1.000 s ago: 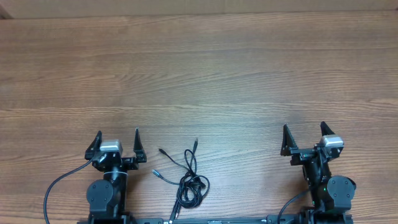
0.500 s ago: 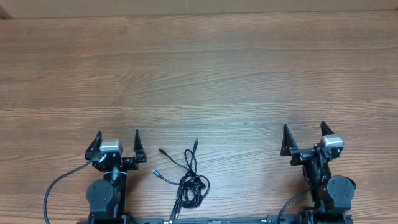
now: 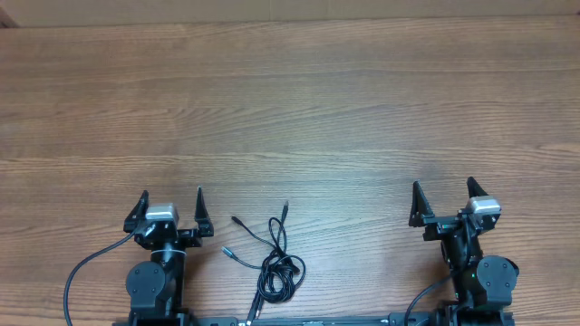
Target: Untangle cables
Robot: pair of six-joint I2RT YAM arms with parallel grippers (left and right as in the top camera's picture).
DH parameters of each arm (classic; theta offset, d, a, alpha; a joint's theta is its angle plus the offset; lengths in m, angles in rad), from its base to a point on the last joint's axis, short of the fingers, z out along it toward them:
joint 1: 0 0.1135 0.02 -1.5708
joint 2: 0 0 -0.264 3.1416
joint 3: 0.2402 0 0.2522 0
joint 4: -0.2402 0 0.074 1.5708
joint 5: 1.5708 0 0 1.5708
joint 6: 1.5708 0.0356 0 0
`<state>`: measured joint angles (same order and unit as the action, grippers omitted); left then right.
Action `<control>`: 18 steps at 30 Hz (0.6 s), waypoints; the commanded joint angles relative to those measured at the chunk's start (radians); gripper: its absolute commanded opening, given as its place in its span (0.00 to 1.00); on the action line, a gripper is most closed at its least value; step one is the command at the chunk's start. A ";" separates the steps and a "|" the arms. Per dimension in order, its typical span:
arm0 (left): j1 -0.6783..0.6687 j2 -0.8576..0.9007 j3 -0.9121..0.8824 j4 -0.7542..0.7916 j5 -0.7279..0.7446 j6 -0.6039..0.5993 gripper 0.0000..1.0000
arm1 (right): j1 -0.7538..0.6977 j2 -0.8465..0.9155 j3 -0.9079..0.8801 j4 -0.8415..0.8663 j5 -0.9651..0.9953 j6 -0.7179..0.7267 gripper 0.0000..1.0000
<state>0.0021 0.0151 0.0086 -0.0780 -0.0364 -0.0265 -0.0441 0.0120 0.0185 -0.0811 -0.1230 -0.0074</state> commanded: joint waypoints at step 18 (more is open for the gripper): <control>0.005 0.167 0.182 -0.187 0.029 -0.018 1.00 | 0.005 -0.009 -0.010 0.005 0.010 0.000 1.00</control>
<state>0.0021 0.1284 0.0933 -0.2420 -0.0181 -0.0269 -0.0441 0.0120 0.0185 -0.0818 -0.1230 -0.0078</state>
